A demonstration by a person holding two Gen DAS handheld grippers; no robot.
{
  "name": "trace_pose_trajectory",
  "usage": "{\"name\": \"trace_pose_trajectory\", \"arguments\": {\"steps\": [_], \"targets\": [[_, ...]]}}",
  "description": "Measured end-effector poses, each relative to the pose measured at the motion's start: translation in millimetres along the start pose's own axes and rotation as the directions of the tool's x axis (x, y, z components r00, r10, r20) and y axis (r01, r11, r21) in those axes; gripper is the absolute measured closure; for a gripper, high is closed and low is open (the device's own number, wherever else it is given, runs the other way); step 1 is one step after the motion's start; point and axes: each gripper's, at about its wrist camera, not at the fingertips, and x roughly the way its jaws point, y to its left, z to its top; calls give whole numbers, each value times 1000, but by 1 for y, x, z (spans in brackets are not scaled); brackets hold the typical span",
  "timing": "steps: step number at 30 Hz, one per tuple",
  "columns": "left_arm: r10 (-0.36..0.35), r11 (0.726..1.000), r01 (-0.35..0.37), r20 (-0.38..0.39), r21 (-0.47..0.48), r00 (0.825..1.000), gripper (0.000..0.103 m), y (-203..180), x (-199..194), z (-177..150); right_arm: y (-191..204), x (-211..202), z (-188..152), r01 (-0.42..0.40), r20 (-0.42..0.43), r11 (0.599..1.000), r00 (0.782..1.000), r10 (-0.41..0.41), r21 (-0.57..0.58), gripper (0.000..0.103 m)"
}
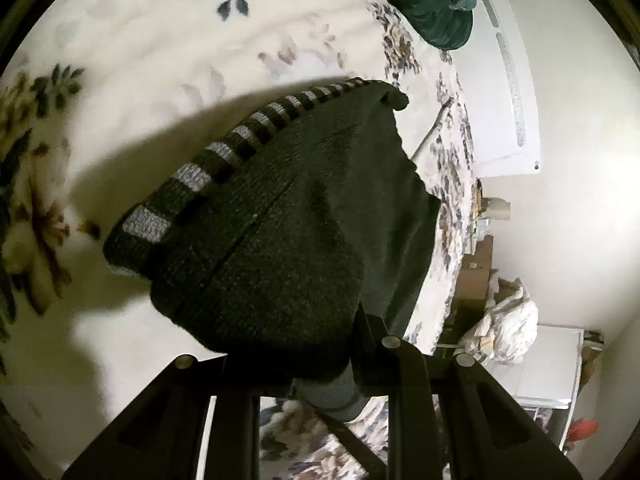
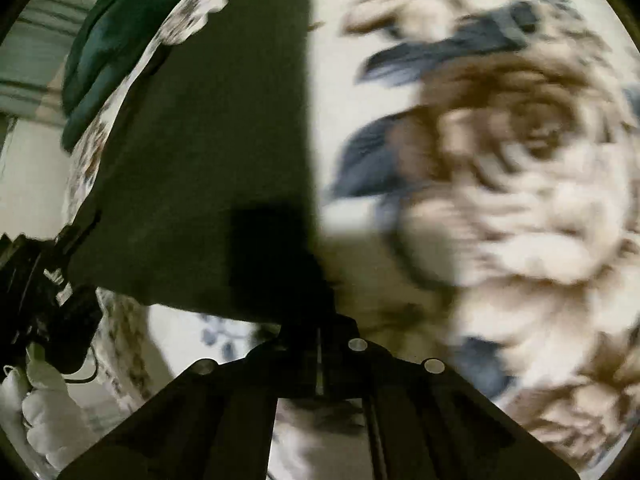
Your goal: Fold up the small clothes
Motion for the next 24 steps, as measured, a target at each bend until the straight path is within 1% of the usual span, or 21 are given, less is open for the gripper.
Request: {"name": "trace_pose_trajectory", "arguments": {"steps": [1,3,4,5,6,8,9,10,12,13,14,15,18,20,24], "targets": [[-1,1000,1,-2,-2,1000,85,2,0,0,-10,-5,-1,8,8,1000,1000,-8,23,103],[-4,1000,3,-10,-15,1000,85,9,3,0,-34,-13,1,-46,-4,995,999,46,86,103],[-4,1000,4,-12,-24,1000,85,12,3,0,-41,-17,3,-95,1,991,995,95,98,103],[-4,1000,4,-14,-30,1000,85,14,3,-1,-42,-22,4,-151,9,985,988,151,85,103],[-5,999,4,-15,-32,1000,85,16,3,-1,-37,-27,6,-178,-3,983,984,179,41,102],[-1,1000,1,-17,-26,1000,85,15,3,-3,-21,-28,8,-166,-38,985,986,164,-50,75],[0,1000,-1,-17,-22,1000,85,14,3,-3,-11,-27,8,-164,-47,982,986,160,-93,49],[1,1000,-2,-17,-19,1000,85,13,3,-3,-2,-22,8,-162,-55,979,986,156,-124,42],[6,1000,-6,-20,-10,1000,85,12,3,-3,12,-6,8,-136,-95,975,988,121,-177,42],[9,1000,-9,-22,-7,1000,85,11,3,-2,19,1,10,-116,-99,972,990,98,-203,50],[13,1000,-13,-23,-1,1000,85,11,3,-2,22,6,11,-117,-98,971,990,98,-208,64],[17,1000,-17,-23,5,1000,85,11,3,-1,23,10,11,-96,-107,974,991,75,-206,88],[22,1000,-21,-34,13,999,85,11,4,1,28,6,8,-45,-73,977,997,30,-207,94],[22,1000,-22,-46,12,999,85,14,6,0,29,-2,5,14,-49,973,998,-26,-229,96],[27,1000,-27,-55,10,998,84,22,10,-2,29,-4,3,72,-50,960,995,-89,-272,97]]}}
